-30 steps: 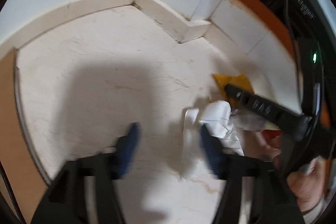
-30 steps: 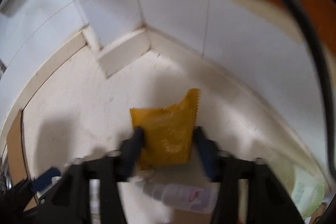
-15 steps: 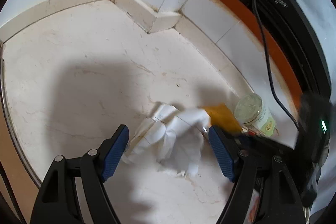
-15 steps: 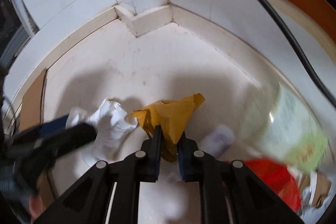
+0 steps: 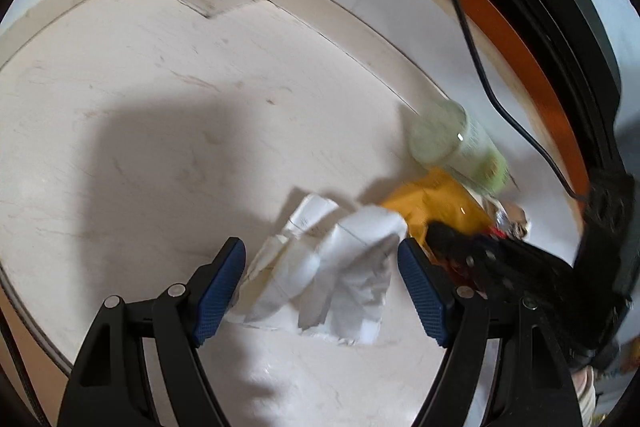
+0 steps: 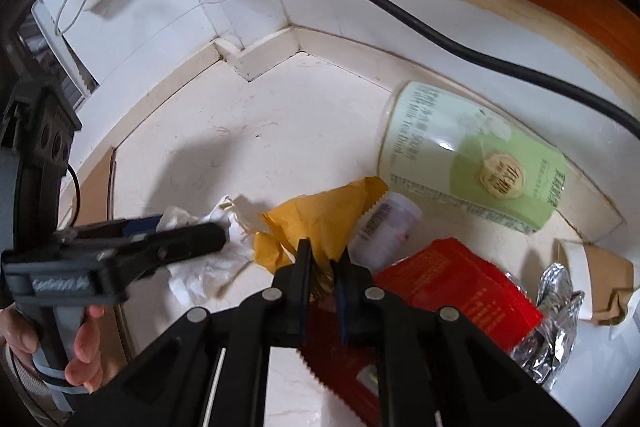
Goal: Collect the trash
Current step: 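Grasp the white tissue with the left tool while the right tool grasps the yellow packet, then carry the tissue and yellow packet down over the floor bin with both tools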
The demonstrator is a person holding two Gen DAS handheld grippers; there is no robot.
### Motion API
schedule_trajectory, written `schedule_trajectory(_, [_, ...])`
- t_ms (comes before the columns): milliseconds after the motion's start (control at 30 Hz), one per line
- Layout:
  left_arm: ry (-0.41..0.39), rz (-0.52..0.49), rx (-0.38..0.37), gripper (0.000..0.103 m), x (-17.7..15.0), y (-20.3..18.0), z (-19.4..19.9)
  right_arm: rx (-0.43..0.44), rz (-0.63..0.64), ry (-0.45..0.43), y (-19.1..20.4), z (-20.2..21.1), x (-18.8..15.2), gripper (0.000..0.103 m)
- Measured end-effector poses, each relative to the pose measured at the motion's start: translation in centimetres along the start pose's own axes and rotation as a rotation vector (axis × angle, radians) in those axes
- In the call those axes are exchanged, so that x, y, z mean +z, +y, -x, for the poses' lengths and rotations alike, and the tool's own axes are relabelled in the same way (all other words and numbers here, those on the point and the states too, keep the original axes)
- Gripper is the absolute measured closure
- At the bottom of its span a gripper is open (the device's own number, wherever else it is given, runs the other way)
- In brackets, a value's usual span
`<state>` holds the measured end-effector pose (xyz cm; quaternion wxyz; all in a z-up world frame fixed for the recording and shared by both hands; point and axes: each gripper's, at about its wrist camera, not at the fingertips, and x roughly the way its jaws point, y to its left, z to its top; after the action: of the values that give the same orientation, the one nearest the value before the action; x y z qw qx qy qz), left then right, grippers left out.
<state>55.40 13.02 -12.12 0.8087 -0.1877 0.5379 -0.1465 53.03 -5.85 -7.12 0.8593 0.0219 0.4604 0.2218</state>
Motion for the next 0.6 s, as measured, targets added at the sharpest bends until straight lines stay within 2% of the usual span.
schedule_trajectory(233, [0.029,-0.081,0.006,0.027,-1.0,-1.9,-0.7,0.02,-0.019,0.006,-0.3,-0.3,-0.5,0.094])
schedule_trajectory(333, [0.021,-0.102,0.044,0.027,-1.0,-2.5,-1.4,0.021,-0.017,0.011,-0.1,-0.7,-0.7,0.095])
schedule_trajectory(367, [0.005,-0.114,0.068,0.031,-1.1,-2.8,-1.5,0.022,-0.019,0.011,-0.1,-0.8,-0.8,0.095])
schedule_trajectory(400, [-0.008,-0.129,0.087,0.049,-1.1,-3.0,-1.7,0.028,-0.022,0.01,-0.2,-0.9,-0.8,0.095])
schedule_trajectory(500, [-0.048,-0.165,0.122,0.061,-1.7,-3.4,-1.0,0.036,-0.03,-0.004,-0.3,-0.5,-0.9,0.096])
schedule_trajectory(600, [-0.088,-0.174,0.137,0.064,-2.2,-3.9,0.6,0.05,-0.035,-0.029,-0.1,0.7,-1.1,0.096])
